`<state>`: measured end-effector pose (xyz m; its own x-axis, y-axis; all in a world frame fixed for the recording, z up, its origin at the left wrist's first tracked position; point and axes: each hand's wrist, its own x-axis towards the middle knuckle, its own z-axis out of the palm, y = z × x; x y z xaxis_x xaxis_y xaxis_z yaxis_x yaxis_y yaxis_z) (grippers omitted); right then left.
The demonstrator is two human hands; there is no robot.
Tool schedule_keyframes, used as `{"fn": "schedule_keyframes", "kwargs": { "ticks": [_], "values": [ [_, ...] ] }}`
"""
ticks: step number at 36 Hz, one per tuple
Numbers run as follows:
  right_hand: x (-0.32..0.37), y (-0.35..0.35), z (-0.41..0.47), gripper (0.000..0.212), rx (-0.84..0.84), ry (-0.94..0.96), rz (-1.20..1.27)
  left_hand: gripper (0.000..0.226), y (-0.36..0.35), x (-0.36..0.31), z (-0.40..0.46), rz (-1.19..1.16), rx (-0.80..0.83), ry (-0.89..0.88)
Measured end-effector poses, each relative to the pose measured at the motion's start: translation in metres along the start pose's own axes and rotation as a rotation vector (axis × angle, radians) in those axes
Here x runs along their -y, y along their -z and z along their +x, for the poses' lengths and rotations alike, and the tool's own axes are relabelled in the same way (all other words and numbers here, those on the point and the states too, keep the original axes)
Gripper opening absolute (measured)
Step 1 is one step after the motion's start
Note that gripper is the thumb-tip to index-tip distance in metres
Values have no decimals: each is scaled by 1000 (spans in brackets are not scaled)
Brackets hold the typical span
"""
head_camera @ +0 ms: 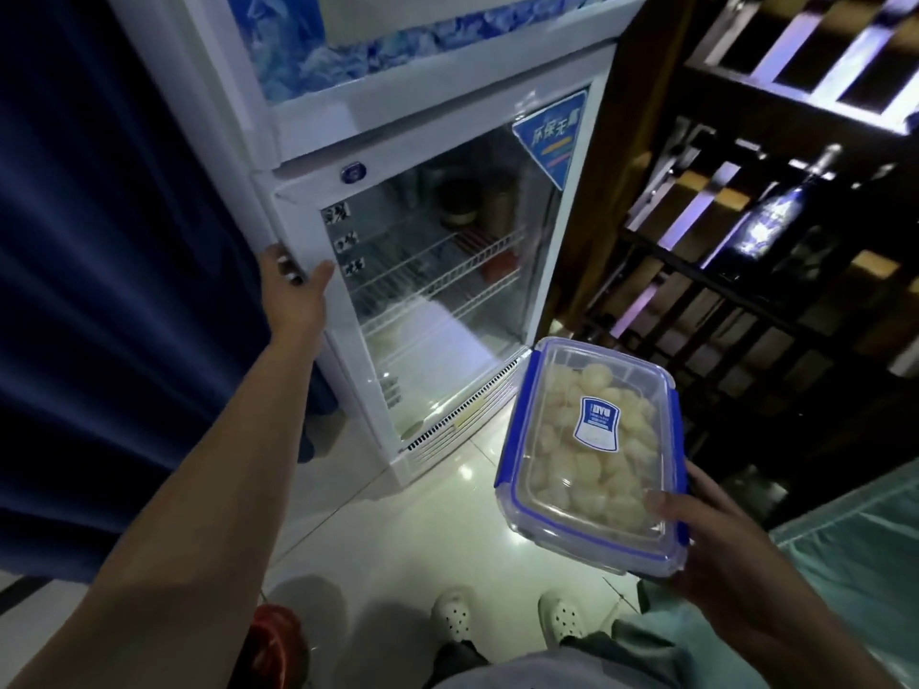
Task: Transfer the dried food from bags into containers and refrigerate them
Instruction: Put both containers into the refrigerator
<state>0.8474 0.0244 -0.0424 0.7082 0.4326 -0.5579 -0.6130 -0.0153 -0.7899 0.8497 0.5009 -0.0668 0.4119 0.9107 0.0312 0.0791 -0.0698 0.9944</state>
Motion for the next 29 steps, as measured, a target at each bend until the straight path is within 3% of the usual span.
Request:
{"fn": "schedule_keyframes", "kwargs": {
  "ticks": [8,16,19,24,29],
  "values": [
    [15,39,0,75,-34,32,24,35,3,-13,-25,-2,74,61],
    [29,83,15,75,-27,38,72,40,-32,6,-152,31,5,-88],
    [30,103,21,74,-47,41,86,52,-54,15,-201,-12,8,-87],
    [32,143,27,49,-48,33,97,92,-101,18,-253,39,166,-85],
    [32,185,21,47,-111,18,112,70,-148,13,-292,-23,360,-95]
  ]
}}
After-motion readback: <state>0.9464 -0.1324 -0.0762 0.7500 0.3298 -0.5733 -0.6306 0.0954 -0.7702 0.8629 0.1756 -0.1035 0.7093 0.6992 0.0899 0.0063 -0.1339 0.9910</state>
